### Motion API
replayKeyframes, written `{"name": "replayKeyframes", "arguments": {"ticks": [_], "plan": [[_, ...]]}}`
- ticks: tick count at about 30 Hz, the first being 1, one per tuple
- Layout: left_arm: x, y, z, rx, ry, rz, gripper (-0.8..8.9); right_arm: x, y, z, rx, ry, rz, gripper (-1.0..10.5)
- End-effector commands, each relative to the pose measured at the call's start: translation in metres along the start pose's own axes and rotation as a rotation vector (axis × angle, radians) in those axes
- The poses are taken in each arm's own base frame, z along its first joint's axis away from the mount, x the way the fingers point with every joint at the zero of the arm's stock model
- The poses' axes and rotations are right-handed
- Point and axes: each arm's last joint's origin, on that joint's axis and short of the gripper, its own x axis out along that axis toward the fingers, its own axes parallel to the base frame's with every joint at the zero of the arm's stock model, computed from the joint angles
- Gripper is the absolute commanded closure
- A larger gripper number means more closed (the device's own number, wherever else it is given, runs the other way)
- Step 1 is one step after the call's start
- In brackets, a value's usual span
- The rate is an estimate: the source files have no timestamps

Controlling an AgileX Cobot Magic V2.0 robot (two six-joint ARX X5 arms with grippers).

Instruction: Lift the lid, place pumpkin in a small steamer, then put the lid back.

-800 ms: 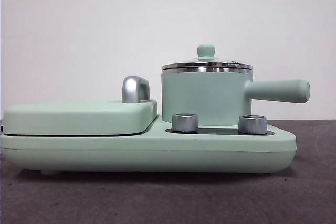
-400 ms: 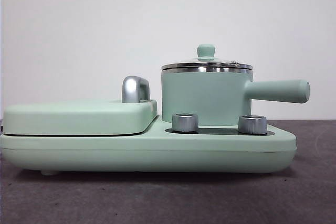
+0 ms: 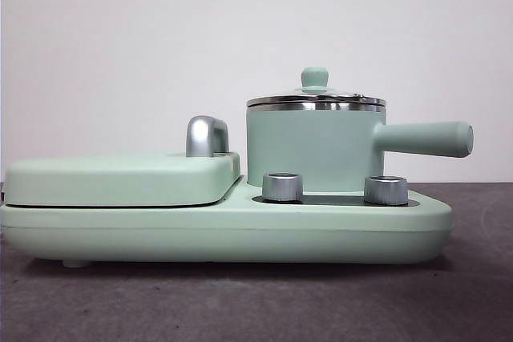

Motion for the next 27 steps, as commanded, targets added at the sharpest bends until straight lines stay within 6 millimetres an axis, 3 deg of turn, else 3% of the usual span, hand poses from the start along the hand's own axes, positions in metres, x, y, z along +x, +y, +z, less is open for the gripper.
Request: {"name": "replayKeyframes", "arguments": {"ticks": [1,5,13,27], "plan": [[0.002,0.001,-0.007,0.012,0.024,0.002,8.08,0.004,-0.001,-0.016,-0.037,-0.008,-0.016,9.3],[0.002,0.001,-0.007,0.012,0.024,0.002,8.08,0.006,-0.002,-0.034,-0.029,0.013,-0.027,9.3],[0.002,0.001,-0.007,0.012,0.024,0.002,8.08,0.002,-0.003,-0.043,-0.011,0.092,-0.104,9.3],[0.002,0.001,-0.007,0.012,0.024,0.002,8.08,0.001,0.000,-0.040,-0.019,0.057,-0.073,9.3]]}}
